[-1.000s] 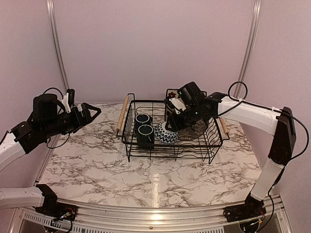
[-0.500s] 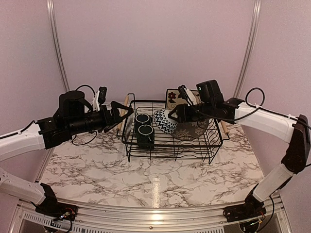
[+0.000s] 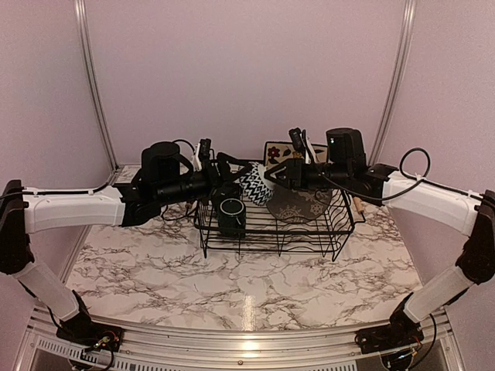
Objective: Unload the mixed dishes from the dish rack
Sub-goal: Pass from the right arm to the left
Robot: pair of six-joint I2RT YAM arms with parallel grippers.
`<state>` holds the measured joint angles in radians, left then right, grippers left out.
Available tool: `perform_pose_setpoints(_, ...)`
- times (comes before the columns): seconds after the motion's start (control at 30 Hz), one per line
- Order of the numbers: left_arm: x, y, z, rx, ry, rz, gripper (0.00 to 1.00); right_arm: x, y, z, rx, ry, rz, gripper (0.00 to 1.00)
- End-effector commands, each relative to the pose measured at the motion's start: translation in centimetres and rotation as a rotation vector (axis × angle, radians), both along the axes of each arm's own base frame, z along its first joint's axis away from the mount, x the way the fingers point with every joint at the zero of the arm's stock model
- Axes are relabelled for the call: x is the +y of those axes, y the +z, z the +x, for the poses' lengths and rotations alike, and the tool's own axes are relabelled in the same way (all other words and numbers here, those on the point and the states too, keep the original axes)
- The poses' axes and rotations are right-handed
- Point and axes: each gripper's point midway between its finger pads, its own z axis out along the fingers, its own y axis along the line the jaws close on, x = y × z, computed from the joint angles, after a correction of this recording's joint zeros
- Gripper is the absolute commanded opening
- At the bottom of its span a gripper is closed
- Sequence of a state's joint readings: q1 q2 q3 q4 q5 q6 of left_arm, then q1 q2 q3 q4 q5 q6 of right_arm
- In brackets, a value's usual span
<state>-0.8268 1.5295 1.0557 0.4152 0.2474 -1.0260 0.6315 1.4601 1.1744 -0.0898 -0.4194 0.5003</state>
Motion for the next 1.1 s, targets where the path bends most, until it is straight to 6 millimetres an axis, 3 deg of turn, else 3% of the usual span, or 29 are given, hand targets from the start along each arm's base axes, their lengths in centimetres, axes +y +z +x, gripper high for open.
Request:
perform_pose_setpoints(0.0,-2.3,4.6,-0.8,-0.059,-0.113,-0.182,0.95,0.4,4.1,-0.7,-0.079,0.050,0.120,0.42)
perform_pose_setpoints(0.27,-3.8,5.0,-1.7,-0.026,-0.210,-0.323,0.72,0.6,4.5,-1.7,-0.080,0.088,0.161,0.42)
perform_pose_setpoints(1.07,-4.6,5.2,-3.0,-0.046,-0.249,-0.323,0.00,-0.1,4.5,-3.8,-0.053,0.124,0.198,0.43)
